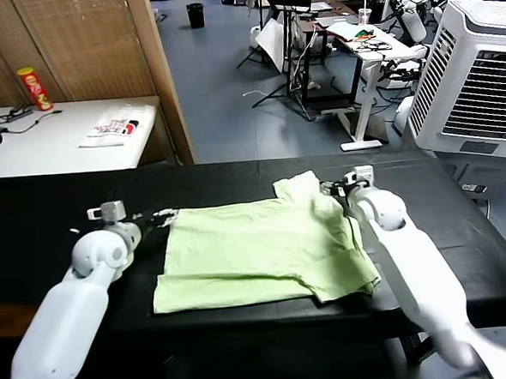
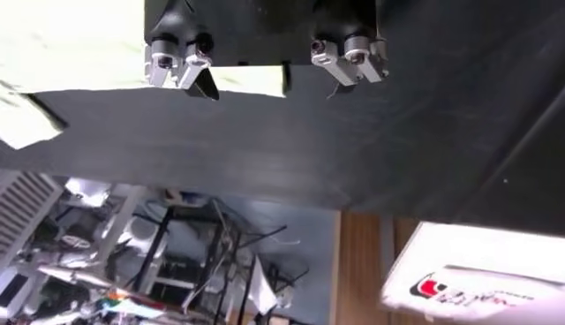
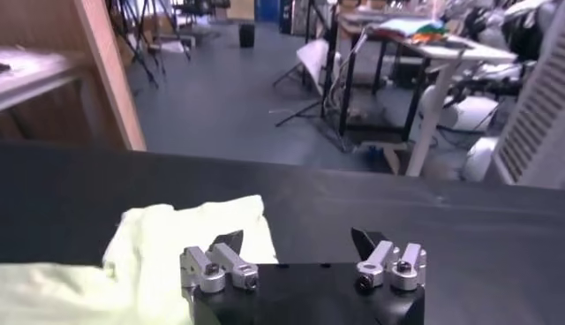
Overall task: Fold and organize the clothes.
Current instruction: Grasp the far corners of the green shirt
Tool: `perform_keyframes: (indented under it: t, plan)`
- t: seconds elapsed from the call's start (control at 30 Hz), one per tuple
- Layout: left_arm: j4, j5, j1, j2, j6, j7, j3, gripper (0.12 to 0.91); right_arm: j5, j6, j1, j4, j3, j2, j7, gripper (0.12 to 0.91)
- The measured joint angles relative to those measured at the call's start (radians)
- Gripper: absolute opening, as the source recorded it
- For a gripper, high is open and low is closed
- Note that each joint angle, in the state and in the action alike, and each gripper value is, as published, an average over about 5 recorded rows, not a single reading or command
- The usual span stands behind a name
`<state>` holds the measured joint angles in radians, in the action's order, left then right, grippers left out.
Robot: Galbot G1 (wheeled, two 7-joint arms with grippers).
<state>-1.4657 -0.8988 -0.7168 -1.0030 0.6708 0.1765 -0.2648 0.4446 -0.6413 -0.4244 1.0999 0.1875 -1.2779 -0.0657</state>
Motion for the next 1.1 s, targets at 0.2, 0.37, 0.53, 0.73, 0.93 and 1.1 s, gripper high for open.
perform_keyframes:
  t: [0.2, 0.37, 0.53, 0.73, 0.93, 1.1]
  plan:
    - [0.076, 0.027, 0.032, -0.031, -0.007, -0.02, 0.028, 0.798, -0.033, 0.011, 0.026, -0.069, -0.005, -0.032, 0.026, 0.798]
    - [0.113, 0.045, 0.041, -0.046, -0.014, -0.032, 0.037, 0.798, -0.038, 0.012, 0.032, -0.101, -0.009, -0.037, 0.037, 0.713]
    - [0.134, 0.054, 0.047, -0.051, -0.02, -0.044, 0.04, 0.727, -0.037, 0.011, 0.035, -0.11, -0.011, -0.04, 0.039, 0.446]
    - [0.139, 0.064, 0.05, -0.06, -0.029, -0.056, 0.048, 0.414, -0.038, 0.013, 0.035, -0.117, -0.01, -0.045, 0.04, 0.236]
    - [0.139, 0.073, 0.051, -0.069, -0.041, -0.072, 0.057, 0.139, -0.04, 0.022, 0.027, -0.112, -0.004, -0.046, 0.042, 0.165]
    - [0.136, 0.075, 0.054, -0.074, -0.055, -0.076, 0.06, 0.126, -0.039, 0.045, 0.013, -0.093, 0.005, -0.044, 0.042, 0.132]
